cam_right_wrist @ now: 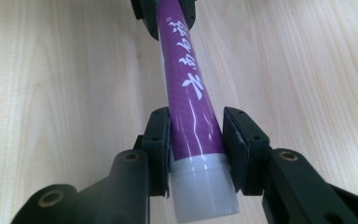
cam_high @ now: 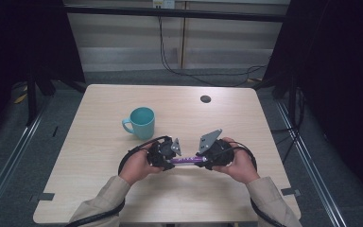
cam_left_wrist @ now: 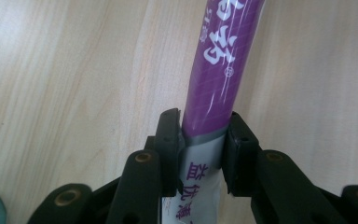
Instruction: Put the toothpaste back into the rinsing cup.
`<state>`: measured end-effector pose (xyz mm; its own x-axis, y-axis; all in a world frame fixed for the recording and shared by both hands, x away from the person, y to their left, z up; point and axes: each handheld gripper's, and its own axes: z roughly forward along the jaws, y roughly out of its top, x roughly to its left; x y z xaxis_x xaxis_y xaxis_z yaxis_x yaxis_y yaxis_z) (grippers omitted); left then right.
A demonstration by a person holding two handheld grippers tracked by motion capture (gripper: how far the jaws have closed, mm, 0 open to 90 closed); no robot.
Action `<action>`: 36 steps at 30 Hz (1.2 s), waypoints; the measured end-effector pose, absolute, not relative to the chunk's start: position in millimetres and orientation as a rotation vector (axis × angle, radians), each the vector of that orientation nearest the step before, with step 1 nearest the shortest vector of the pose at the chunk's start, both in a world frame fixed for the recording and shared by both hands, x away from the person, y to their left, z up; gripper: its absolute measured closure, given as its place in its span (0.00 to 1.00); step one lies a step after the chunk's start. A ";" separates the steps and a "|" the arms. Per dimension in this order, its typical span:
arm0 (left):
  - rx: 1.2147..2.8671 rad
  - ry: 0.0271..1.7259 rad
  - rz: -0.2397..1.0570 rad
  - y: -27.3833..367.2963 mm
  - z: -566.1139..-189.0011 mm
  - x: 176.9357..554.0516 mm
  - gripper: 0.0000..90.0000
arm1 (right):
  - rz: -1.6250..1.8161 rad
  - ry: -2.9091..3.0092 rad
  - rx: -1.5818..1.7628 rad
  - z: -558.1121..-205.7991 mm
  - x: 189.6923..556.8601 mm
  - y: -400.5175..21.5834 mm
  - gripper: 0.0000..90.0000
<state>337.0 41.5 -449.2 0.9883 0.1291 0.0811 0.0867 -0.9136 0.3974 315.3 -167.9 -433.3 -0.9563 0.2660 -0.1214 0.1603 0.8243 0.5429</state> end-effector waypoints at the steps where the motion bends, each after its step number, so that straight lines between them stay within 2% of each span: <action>1: 2.738 0.140 0.163 40.9 -445.3 335.9 0.81 | 0.800 2.827 0.317 -432.1 315.9 -168.1 0.69; 9: 2.775 0.113 0.188 37.3 -422.4 333.8 0.81 | 0.710 2.815 0.274 -427.7 319.6 -162.0 0.67; 13: 2.773 0.088 0.204 32.5 -417.3 331.8 0.82 | 0.704 2.793 0.274 -426.6 319.4 -156.0 0.56; 17: 2.770 0.095 0.193 31.1 -417.9 332.1 0.82 | 0.725 2.810 0.255 -424.0 318.6 -153.4 0.66; 23: 2.793 0.084 0.195 29.6 -418.7 331.9 0.80 | 0.669 2.876 0.285 -430.2 318.3 -148.7 0.77; 26: 2.692 0.195 0.127 38.3 -417.6 338.6 0.70 | 0.689 2.842 0.293 -431.3 316.8 -149.5 0.80; 27: 2.651 0.254 0.117 41.7 -416.8 340.6 0.60 | 0.696 2.843 0.309 -431.5 315.8 -150.7 0.80; 28: 2.652 0.255 0.169 44.2 -415.9 341.6 0.41 | 0.708 2.827 0.333 -432.0 316.1 -153.6 0.81; 29: 2.655 0.251 0.195 46.5 -415.2 342.0 0.36 | 0.733 2.816 0.322 -432.0 317.4 -156.8 0.81; 32: 2.625 0.328 0.226 56.0 -414.5 345.6 0.27 | 0.776 2.802 0.376 -427.8 318.2 -166.4 0.81; 36: 2.535 0.412 0.202 67.4 -413.4 347.2 0.27 | 0.813 2.766 0.436 -421.2 319.8 -180.1 0.81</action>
